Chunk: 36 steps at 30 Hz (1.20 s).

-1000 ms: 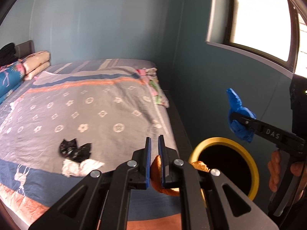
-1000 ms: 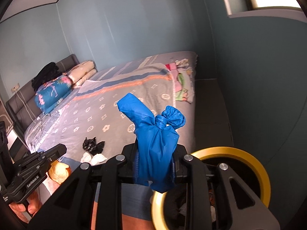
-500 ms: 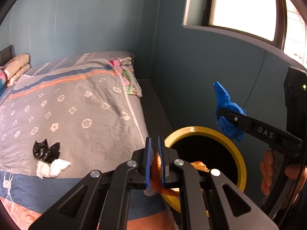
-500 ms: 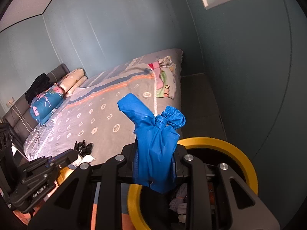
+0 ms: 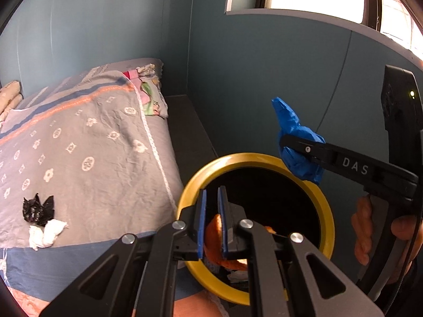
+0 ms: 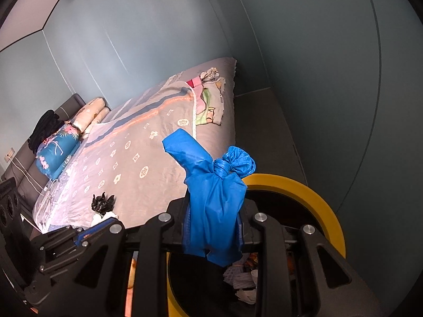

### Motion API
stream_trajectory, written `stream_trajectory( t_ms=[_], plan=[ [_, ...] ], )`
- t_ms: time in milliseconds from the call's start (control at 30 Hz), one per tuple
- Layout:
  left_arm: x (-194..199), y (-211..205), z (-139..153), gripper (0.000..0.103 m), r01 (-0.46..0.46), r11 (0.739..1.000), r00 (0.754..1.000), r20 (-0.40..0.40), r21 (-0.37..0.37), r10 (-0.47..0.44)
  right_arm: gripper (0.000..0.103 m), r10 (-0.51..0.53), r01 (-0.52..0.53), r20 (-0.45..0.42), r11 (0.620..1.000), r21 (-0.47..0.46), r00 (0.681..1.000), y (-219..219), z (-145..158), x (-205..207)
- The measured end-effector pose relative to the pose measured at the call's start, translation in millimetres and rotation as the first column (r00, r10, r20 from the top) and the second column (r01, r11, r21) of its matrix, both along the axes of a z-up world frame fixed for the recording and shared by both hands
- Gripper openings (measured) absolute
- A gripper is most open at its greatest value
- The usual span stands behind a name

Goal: Collect trash
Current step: 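Lower both tools over the yellow bin and open them to drop the items, then move both tools back over the black bags and white tissues on the bed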

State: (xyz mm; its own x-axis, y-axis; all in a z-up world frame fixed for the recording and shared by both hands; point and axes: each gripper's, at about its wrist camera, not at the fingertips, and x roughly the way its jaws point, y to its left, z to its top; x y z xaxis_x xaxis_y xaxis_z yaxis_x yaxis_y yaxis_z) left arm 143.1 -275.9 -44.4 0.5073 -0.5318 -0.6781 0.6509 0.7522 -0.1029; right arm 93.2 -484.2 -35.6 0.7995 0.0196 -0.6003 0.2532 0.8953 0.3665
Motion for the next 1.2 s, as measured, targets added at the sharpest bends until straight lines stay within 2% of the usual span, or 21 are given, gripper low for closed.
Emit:
stream_trajectory(
  t_ms=[133,233,300,367,433,700,867,1200],
  plan=[
    [-2.8,-5.6,-5.2,0.012,0.023,1.000,1.000,-0.008,-0.007,-0.023,0.031,-0.010,0.010,-0.002,1.000,0.002,1.000,-1.7,-1.6,0.6],
    [-4.9,-6.5,-7.5,0.021,0.035,0.999,0.999,-0.020,-0.009,-0.036,0.035,-0.011,0.011,-0.001,1.000,0.027,1.000,-6.6,-5.0,0.4],
    [-4.9,-4.7,-7.8,0.037,0.036,0.999,0.999,-0.025,-0.018,-0.036,0.037,-0.023,0.023,0.000,0.999,0.031,1.000,-10.1,-5.9,-0.6],
    [-3.1,-1.0,-8.2,0.048,0.024,0.999,0.999,-0.032,-0.030,-0.025,0.042,-0.041,0.040,0.008,0.998,0.038,0.999,-12.3,-4.9,-1.5],
    [-1.3,2.9,-8.1,0.051,0.010,0.999,0.999,-0.040,-0.037,-0.011,0.049,-0.063,0.062,0.015,0.997,0.049,0.998,-16.0,-3.1,-4.0],
    [9.6,18.1,-1.0,0.072,-0.056,0.997,0.998,-0.035,-0.054,0.054,0.060,-0.099,0.095,0.049,0.993,0.076,0.994,-20.3,1.7,-10.7],
    [18.5,33.4,5.2,0.076,-0.104,0.993,0.995,-0.016,-0.058,0.103,0.062,-0.067,0.057,0.096,0.994,0.098,0.993,-19.2,7.1,-10.5],
    [28.5,68.8,16.5,0.082,-0.161,0.983,0.987,0.014,-0.085,0.162,0.065,0.009,-0.017,0.160,0.999,0.049,0.987,12.2,34.4,-0.9]
  ],
)
